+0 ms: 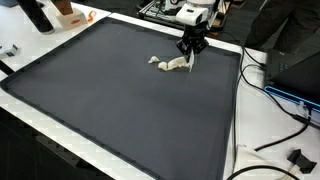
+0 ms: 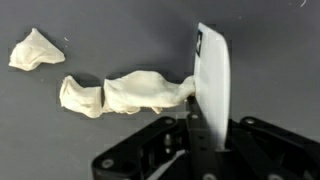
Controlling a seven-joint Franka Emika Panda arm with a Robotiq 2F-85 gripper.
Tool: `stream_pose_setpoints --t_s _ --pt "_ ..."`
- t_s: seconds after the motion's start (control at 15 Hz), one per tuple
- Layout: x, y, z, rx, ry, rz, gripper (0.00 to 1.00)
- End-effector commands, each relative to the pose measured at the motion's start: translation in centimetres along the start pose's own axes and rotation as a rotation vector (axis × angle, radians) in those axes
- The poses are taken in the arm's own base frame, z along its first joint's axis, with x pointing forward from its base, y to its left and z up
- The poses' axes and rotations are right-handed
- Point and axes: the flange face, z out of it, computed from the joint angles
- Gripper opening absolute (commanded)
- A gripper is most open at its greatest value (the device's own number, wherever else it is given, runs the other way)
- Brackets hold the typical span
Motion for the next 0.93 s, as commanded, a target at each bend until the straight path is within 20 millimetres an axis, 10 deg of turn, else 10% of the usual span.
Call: stream_pose_setpoints --t_s 0.0,0.87 --pt "-1.5 0.2 1.4 0.004 -0.029 -0.001 0.01" --pt "-4.6 -0.4 0.5 0.005 -0.078 -0.013 0.01"
